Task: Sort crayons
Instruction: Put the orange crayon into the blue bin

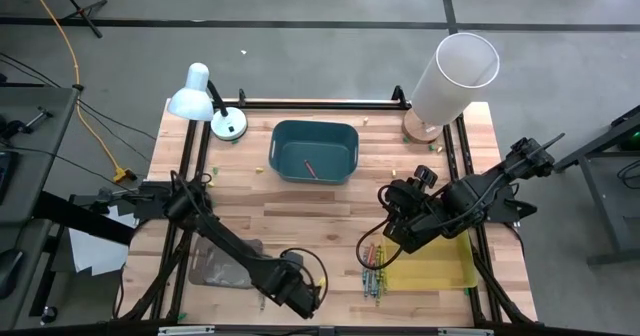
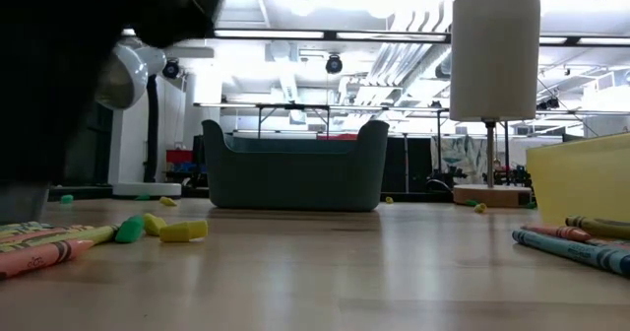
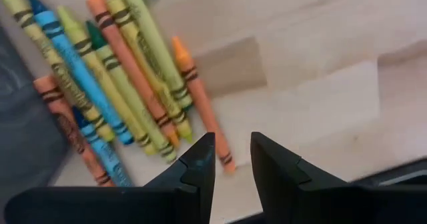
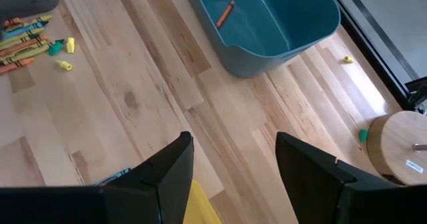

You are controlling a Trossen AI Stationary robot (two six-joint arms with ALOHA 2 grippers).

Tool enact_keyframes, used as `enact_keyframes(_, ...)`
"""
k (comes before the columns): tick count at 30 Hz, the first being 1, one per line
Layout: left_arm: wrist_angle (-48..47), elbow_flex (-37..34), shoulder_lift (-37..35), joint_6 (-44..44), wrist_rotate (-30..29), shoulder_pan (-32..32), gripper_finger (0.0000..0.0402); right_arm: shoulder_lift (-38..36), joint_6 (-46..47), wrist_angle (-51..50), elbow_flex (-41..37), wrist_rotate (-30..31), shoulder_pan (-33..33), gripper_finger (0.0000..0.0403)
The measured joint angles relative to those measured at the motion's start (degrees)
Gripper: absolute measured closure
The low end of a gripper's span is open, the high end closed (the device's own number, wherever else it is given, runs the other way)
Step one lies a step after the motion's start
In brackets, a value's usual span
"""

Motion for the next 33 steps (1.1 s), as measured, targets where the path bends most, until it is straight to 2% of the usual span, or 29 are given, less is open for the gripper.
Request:
enact_keyframes(6,-0.40,0.00,2.55,-1.18,3.37,0.10,0.0318,0.00,-0.06,-0.16,0.00,0.00,0.00,0.0197)
enact_keyframes(11,-0.58,0.02,2.73,-4.32,2.75,-0.33,0.0318,0.00,-0.09,-0.39,0.00,-0.02,0.00,0.0197)
enact_keyframes(29,0.86,-0.11,3.69,-3.92,2.64,0.19,0.0318,0.00,-0.11,-0.43,0.00,-0.02,0.00,0.0197)
enact_keyframes(33,0.96,0.02,4.07,-3.85,4.35,0.32,0.0319,0.00,-0.11,-0.43,0.00,-0.02,0.02,0.0197)
